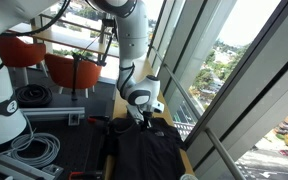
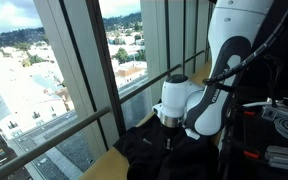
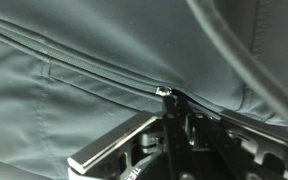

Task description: Close the zip of the jersey

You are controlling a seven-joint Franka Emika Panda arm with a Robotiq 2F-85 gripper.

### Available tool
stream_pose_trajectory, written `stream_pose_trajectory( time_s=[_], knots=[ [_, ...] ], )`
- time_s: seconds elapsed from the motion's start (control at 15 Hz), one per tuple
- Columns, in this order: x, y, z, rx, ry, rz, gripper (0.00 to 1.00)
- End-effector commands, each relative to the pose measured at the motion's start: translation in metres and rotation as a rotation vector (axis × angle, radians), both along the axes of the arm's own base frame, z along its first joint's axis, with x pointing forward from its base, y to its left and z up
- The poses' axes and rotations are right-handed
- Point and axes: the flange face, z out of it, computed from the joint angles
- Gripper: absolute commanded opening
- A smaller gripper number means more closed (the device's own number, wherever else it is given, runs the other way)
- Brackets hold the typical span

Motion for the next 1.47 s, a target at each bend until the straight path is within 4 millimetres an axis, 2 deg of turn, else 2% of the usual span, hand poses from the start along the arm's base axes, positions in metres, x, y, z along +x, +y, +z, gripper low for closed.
stream_pose_trajectory(
  time_s=[0.0,0.93,1.4],
  knots=[
    [-0.004,0.027,0.003,0.008,0.002,0.006,0.02],
    [-0.011,0.078,0.011,0.024,-0.022,0.056,0.02],
    [-0.022,0.105,0.011,0.026,-0.029,0.091,0.02]
  ],
)
